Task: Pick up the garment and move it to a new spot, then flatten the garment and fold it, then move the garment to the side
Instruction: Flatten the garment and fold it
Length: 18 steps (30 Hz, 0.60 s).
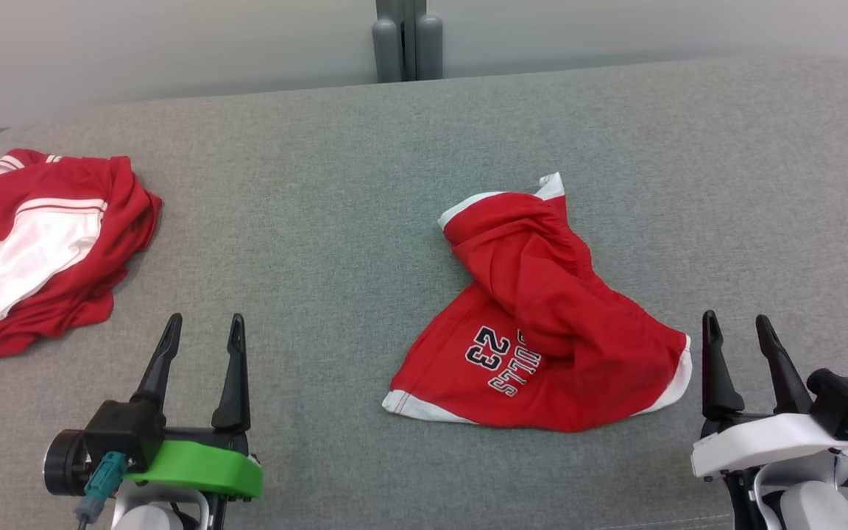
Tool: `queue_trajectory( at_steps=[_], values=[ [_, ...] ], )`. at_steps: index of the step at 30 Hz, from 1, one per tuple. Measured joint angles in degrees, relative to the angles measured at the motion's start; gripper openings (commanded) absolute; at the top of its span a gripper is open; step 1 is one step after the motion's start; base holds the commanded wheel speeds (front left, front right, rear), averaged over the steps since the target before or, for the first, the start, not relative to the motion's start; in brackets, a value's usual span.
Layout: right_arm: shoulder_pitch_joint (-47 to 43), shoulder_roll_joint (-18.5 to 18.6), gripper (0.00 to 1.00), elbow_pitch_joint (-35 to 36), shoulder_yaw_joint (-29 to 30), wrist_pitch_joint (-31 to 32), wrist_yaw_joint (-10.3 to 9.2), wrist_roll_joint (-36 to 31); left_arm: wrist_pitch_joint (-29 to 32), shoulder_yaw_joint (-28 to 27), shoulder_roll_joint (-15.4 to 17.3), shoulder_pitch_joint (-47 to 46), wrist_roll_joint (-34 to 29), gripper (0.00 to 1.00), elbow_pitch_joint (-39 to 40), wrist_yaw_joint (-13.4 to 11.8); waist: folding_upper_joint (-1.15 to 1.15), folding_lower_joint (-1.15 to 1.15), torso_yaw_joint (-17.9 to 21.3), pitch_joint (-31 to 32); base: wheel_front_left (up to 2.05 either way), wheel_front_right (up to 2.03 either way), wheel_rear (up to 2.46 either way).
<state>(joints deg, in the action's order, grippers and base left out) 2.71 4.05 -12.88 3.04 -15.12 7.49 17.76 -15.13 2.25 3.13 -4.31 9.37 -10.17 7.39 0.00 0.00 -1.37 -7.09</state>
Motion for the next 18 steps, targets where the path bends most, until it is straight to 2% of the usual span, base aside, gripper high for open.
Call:
queue_trajectory(
  at_steps=[11, 18],
  values=[
    [-3.5, 3.0, 1.0, 11.2, -5.3, 0.0, 0.0, -5.5, 0.0, 0.0, 0.5, 1.5, 0.0, 1.0, -0.3, 0.0, 0.0, 0.0, 1.3, 2.2, 0.0, 0.0, 0.0],
    [-4.8, 2.5, 1.0, 12.3, -7.1, 0.0, 0.0, -6.5, 0.0, 2.4, 1.1, 2.4, -0.1, 1.0, -1.0, 0.0, 0.0, 0.0, 1.7, 2.9, 0.0, 0.0, 0.0]
  ],
)
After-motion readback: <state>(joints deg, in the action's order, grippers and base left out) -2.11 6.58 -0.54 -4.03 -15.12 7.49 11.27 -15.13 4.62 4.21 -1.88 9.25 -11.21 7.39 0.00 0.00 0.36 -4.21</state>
